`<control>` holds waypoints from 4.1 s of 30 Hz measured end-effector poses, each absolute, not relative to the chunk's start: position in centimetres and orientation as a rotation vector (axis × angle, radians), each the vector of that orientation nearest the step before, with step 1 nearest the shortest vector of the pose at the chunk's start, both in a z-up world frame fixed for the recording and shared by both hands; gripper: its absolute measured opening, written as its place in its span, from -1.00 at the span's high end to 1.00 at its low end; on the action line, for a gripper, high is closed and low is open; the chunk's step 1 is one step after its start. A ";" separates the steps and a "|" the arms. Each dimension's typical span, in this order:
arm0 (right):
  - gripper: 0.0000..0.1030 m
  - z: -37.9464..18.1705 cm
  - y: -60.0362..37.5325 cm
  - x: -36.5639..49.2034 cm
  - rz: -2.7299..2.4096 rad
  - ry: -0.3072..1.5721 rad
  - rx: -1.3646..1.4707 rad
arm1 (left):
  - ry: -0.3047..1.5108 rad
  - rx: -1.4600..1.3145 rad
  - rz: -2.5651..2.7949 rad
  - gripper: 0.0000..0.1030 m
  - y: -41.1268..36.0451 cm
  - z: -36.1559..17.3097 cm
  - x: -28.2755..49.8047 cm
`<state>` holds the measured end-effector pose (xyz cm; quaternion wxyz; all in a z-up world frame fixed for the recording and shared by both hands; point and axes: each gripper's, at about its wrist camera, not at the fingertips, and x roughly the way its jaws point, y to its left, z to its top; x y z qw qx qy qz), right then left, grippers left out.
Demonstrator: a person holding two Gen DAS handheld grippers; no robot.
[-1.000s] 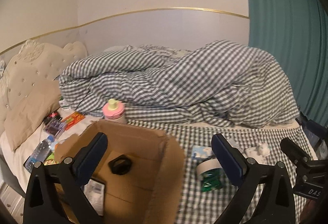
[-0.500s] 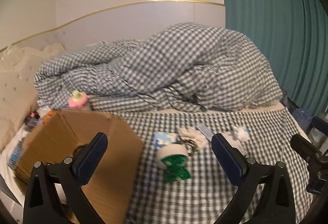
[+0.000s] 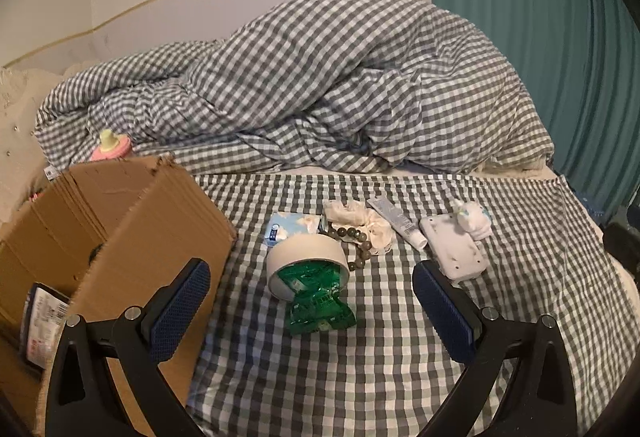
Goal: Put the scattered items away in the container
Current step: 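Move both grippers back toward the remaining items on the sheet, then grasp the tape roll with green packet with the left gripper while the right gripper grasps the white plastic box, then carry the tape roll and white plastic box over the cardboard box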
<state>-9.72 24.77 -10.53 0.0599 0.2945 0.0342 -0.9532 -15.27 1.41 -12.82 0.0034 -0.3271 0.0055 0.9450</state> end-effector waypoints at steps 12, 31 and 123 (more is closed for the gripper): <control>-0.99 -13.7 23.9 -12.0 -2.868 0.167 0.957 | -0.060 -1.136 2.885 -0.76 1.8 -16.2 -18.0; -0.99 -16.4 24.6 -15.3 -2.843 0.129 1.008 | -0.222 -1.361 2.712 0.45 2.1 -21.7 -25.5; -0.27 -6.4 22.0 -8.8 -2.767 -0.072 0.889 | -0.195 -0.839 2.776 0.88 0.6 -1.6 -11.5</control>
